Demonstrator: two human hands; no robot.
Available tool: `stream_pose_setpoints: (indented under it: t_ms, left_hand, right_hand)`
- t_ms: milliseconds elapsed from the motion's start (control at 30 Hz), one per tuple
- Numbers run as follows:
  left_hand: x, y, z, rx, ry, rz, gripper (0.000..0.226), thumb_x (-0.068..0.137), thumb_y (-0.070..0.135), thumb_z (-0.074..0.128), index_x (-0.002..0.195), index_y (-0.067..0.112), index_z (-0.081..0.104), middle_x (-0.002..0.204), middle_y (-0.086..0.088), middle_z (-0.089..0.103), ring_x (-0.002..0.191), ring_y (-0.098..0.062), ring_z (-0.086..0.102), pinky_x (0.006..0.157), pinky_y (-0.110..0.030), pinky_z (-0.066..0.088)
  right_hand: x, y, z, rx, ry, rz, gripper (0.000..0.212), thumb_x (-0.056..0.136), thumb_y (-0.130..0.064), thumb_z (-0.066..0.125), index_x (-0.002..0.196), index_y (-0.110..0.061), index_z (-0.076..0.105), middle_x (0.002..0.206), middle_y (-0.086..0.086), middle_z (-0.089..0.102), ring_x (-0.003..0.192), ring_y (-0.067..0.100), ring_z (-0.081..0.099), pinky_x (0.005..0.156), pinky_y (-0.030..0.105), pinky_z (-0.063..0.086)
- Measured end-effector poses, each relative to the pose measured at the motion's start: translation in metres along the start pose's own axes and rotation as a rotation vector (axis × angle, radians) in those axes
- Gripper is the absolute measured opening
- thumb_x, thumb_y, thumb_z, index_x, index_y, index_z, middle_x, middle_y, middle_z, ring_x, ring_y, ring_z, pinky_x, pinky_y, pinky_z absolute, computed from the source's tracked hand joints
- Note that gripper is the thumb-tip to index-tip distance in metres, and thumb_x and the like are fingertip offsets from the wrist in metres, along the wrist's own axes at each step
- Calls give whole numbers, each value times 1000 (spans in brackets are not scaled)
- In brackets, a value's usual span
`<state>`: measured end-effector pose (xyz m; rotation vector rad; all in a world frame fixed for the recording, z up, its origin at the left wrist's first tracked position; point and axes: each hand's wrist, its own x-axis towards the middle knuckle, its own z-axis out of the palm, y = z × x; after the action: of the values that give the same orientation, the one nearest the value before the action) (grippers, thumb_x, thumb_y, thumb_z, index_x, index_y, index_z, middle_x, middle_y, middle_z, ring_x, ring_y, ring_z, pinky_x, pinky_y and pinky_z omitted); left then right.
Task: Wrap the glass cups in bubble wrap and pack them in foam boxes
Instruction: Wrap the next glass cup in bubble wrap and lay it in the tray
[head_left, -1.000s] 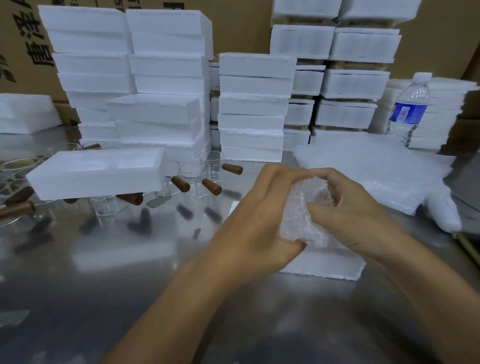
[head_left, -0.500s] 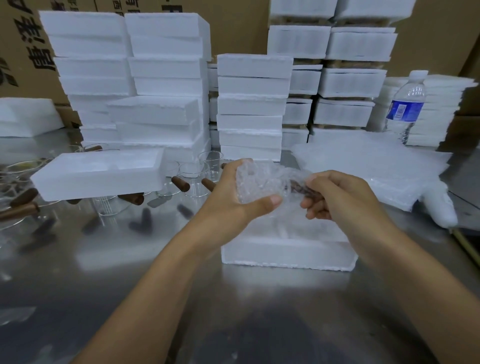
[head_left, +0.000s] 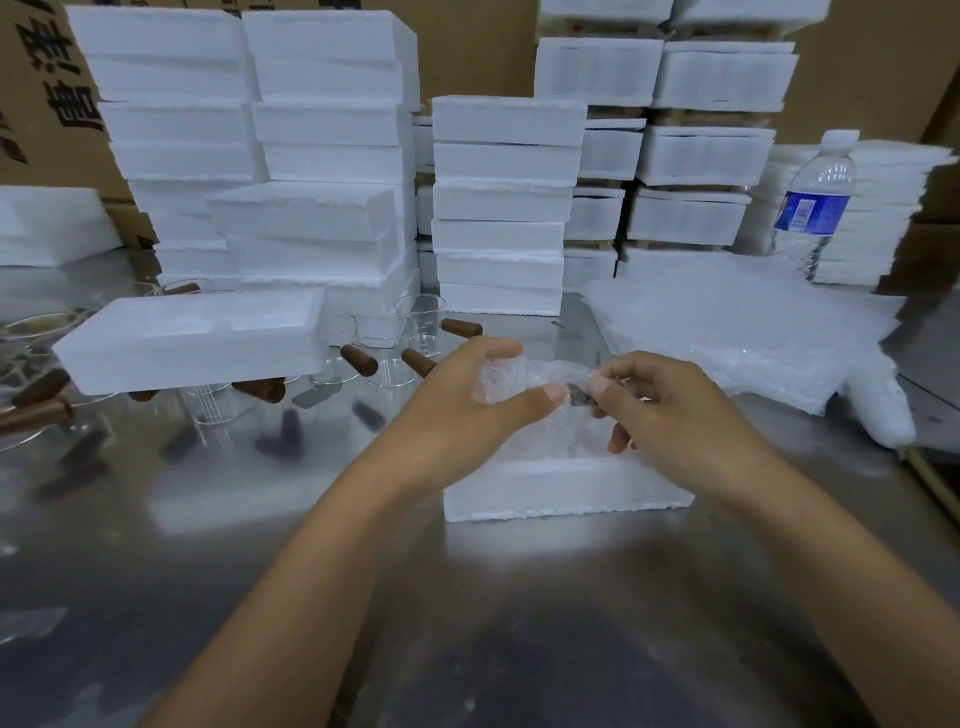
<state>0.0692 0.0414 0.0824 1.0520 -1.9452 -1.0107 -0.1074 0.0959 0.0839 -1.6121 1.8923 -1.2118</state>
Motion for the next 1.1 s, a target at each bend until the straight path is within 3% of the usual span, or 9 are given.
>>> stream_pose_setpoints:
  t_ms: [167,233,333,400,467,533,633,767,1100]
  left_hand:
    - [-1,-4,2,95,64,61,59,75,43,74,128,37,47,121,22,43,109,5,38,70,4,30]
    - [-3,-1,3,145,31,57,60,72,52,71,126,38,48,122,21,42,109,4,37,73,4,30]
    - [-5,6,1,66,55,-9,65,61,77,50,114,40,56,123,20,45,111,1,45,96,-14,33]
    - [-3,8,-4,-119,341,16,36,82,66,49,101,37,60,121,11,56,94,3,56,98,-25,41]
    - [-2,7,-15,-54,763,150,12,93,35,56,101,26,57,113,4,57,95,-2,54,89,-11,39]
    - [-3,0,-24,176,990,230,24,88,18,59,111,16,54,114,1,51,110,-12,43,94,-14,31]
    - [-1,-12,-31,437,939,91,49,83,12,63,129,11,47,137,-9,44,135,-26,26,114,-40,18]
    - [1,-25,-34,660,779,-178,63,89,18,59,145,14,28,156,-7,21,146,-28,-2,115,-50,-5]
    - [9,-44,-41,799,843,-249,46,84,2,60,125,20,50,124,-8,55,130,-28,29,108,-46,9]
  right_hand:
    - [-1,3,7,-148,111,-74,8,85,-33,65,92,-29,65,87,-14,64,68,2,58,62,14,38]
    - [-1,4,8,-160,168,-79,15,84,-30,68,98,-30,63,94,-14,61,72,7,57,67,19,38]
    - [-1,4,4,-161,321,-136,21,83,-25,67,102,-32,60,105,-11,43,70,2,54,64,5,35]
    - [1,5,-1,-113,397,-117,19,85,-24,64,101,-33,59,107,-12,37,71,-1,53,63,3,35]
    - [4,9,-5,-95,414,-53,17,88,-25,61,104,-30,60,110,-11,36,79,1,51,71,12,35]
    - [7,13,-6,-103,370,24,18,89,-26,59,107,-27,60,115,-7,38,92,7,46,81,22,35]
    - [9,15,-3,-95,305,103,19,89,-28,58,108,-25,61,128,0,45,102,15,50,91,32,41]
    - [10,15,-2,-81,296,116,17,89,-29,58,106,-25,62,129,2,50,109,19,53,94,37,43]
    - [10,17,-3,-58,288,89,10,91,-29,57,100,-29,58,126,1,52,98,8,46,82,26,35]
